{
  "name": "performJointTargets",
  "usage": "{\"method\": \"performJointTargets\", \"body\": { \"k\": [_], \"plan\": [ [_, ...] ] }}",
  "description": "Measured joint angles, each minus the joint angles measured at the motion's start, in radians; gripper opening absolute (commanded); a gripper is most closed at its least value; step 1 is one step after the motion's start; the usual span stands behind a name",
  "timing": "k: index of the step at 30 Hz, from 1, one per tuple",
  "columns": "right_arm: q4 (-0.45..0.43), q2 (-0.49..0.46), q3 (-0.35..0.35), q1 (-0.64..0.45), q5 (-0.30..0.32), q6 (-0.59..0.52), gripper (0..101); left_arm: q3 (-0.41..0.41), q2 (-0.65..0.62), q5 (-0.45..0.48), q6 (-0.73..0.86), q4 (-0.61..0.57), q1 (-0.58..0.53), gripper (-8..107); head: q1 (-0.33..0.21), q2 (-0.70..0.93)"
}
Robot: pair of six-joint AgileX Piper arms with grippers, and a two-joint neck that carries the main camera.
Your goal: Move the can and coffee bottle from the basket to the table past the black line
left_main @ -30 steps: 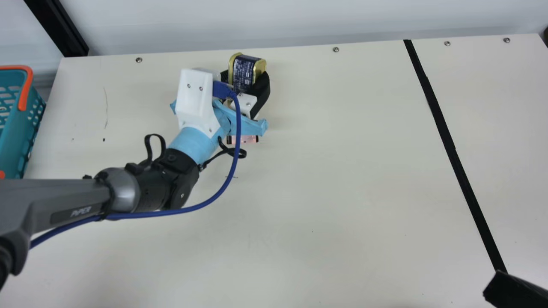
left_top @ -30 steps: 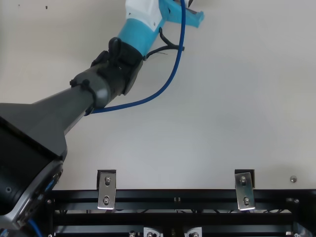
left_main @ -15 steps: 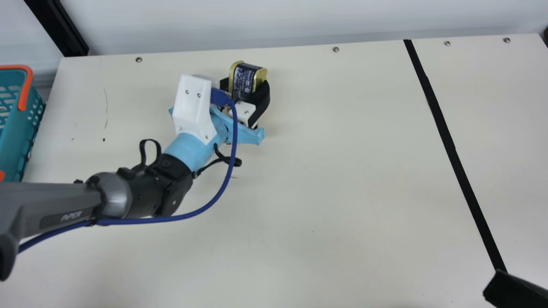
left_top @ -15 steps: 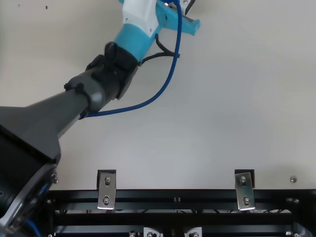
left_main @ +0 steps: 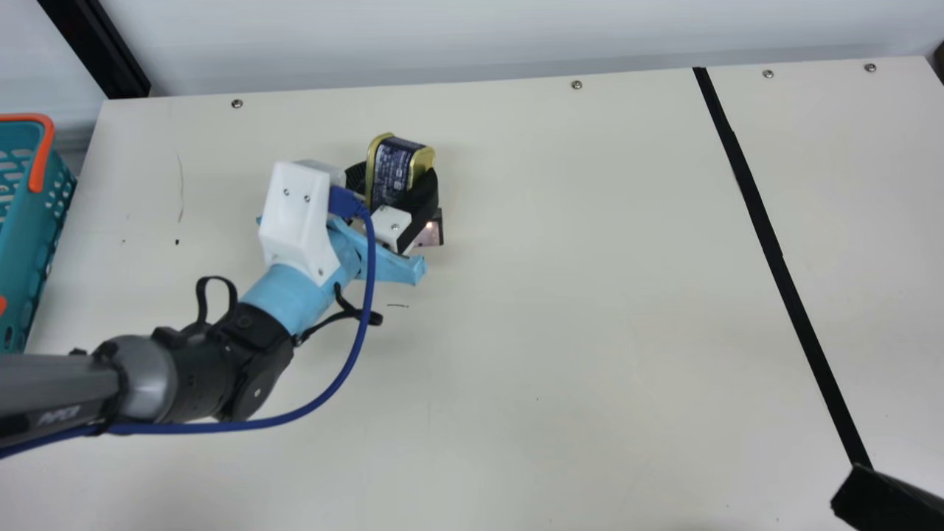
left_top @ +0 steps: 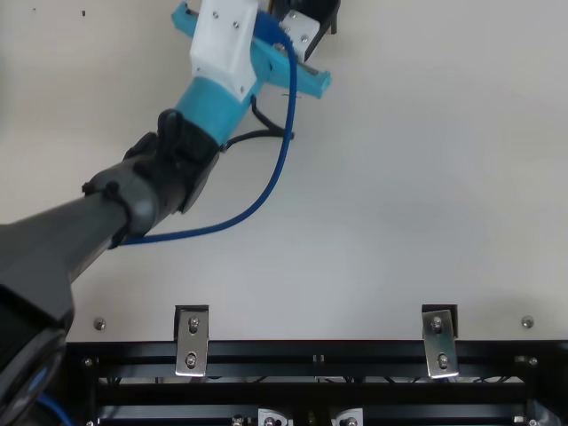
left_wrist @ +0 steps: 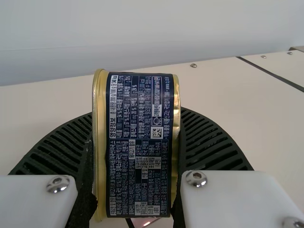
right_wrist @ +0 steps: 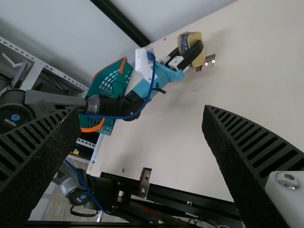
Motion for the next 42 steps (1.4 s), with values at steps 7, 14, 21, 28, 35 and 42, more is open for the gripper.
{"method": "performJointTargets", "body": {
  "k": [7,14,21,28,35,42],
  "plan": [
    [0.0,0.0,0.0,0.0,0.0,0.0,101,0.073,-0.031,-0.035,0.007,-0.002,0.002,10,0.0,0.0],
    [0.0,0.0,0.0,0.0,0.0,0.0,101,0.048,-0.027,-0.022,0.013,-0.009,0.005,10,0.0,0.0],
    [0.0,0.0,0.0,0.0,0.0,0.0,101,-0.033,0.005,0.029,0.027,-0.033,-0.008,10,0.0,0.0],
    [0.0,0.0,0.0,0.0,0.0,0.0,101,-0.134,0.049,0.081,0.044,-0.055,-0.016,10,0.0,0.0],
    [0.0,0.0,0.0,0.0,0.0,0.0,101,-0.227,0.092,0.129,0.061,-0.091,-0.021,10,0.0,0.0],
    [0.0,0.0,0.0,0.0,0.0,0.0,101,-0.269,0.096,0.184,0.089,-0.134,-0.024,10,0.0,0.0]
  ]
}}
